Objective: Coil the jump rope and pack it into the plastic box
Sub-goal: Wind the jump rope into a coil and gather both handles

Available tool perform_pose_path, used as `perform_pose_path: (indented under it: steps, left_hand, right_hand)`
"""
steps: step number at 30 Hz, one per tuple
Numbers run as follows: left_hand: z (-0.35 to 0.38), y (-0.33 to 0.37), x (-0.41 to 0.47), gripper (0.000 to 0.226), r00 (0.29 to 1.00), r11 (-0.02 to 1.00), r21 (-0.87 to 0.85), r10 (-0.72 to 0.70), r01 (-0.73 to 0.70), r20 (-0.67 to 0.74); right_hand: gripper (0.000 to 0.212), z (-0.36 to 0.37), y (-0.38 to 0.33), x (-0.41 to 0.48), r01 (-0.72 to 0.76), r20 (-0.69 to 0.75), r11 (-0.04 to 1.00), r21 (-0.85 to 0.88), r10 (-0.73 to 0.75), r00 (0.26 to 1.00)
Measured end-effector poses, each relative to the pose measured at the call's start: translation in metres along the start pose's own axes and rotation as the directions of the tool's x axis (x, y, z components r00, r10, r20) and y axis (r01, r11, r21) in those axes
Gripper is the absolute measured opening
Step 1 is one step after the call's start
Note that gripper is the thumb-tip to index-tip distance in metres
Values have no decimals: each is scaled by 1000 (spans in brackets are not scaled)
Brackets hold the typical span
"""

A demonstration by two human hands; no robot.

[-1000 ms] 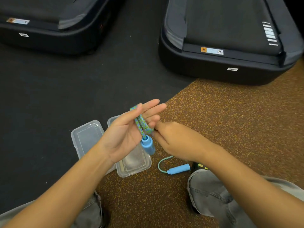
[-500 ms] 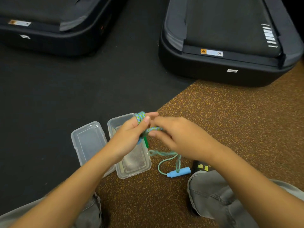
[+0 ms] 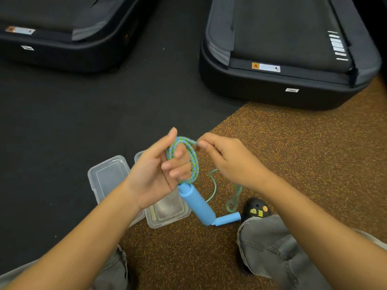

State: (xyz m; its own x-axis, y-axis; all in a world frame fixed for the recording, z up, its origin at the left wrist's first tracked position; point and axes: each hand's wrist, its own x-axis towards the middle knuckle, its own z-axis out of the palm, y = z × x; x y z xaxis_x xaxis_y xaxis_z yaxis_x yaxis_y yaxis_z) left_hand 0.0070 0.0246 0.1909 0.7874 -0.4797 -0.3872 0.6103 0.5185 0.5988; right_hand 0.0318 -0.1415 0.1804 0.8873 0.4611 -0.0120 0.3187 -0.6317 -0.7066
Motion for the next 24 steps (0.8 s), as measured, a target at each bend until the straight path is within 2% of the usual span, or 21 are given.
perform_pose_path:
  steps: [5,12,16,19,21,24]
  left_hand:
    - [-6,5,3,38,988,982,-146,104,-120,-114]
    - [-11,-2,9,37,980,980,-121,138,-156,-143]
    - [-15,-9,13,36,965,985,16,172,-173,-196]
    - [-17,-14,13,42,957,967,220,182,-131,-226]
    - [-17,-18,12,42,958,926,371,172,-77,-228]
    - [-16,-22,11,27,971,805,593,157,-19,-181]
  right_hand:
    - [25,17,3,-3,-21,90,995,-98,29,995]
    - [24,29,5,-4,-15,177,986,-167,45,983]
    - [18,34,2,-6,4,253,978,-207,50,966]
    - [20,33,-2,-8,9,260,979,-201,45,965]
    - [17,31,-3,-9,35,240,978,-203,15,971]
    - [14,25,-6,-9,64,196,981,-185,-27,980]
